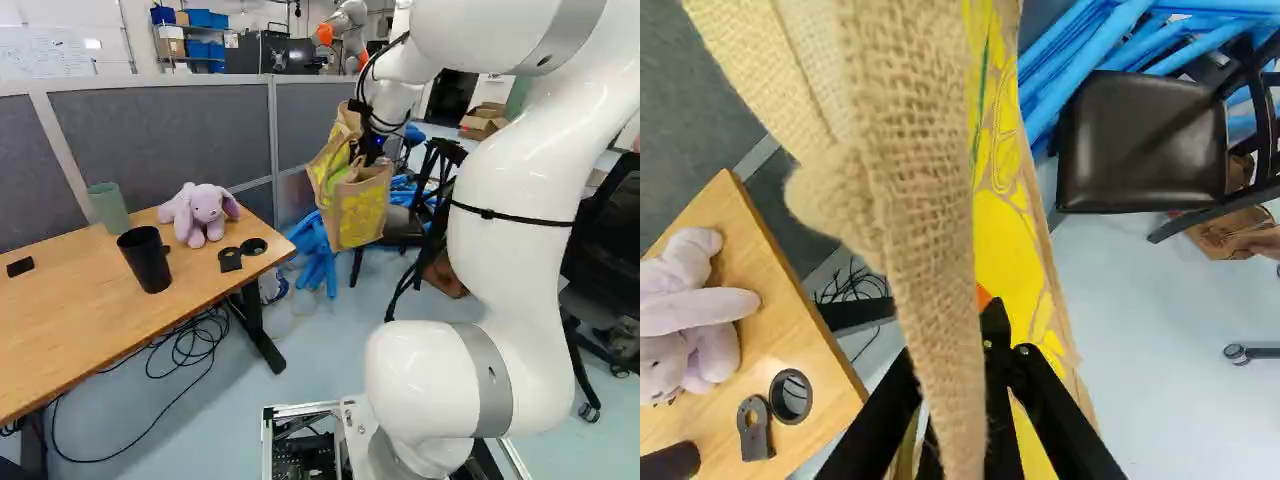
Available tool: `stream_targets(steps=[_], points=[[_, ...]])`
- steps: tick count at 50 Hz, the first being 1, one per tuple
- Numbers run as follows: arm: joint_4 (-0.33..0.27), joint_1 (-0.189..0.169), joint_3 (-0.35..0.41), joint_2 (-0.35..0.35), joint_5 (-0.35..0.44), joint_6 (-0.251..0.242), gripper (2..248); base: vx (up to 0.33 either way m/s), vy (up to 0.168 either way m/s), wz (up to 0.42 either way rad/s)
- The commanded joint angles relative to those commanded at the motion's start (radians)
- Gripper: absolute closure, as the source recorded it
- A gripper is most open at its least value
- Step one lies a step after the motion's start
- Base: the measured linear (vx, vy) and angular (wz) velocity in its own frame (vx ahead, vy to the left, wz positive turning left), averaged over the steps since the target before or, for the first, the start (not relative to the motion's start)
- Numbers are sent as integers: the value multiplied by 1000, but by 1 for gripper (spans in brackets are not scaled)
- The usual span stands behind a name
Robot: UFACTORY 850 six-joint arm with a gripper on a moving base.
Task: Pick up the bag on the ground and place it on the table
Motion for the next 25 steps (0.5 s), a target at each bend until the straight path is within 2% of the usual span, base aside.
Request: stream_targets(steps=[25], points=[[0,-9,-25,36,-75,0,229,0,0,0]])
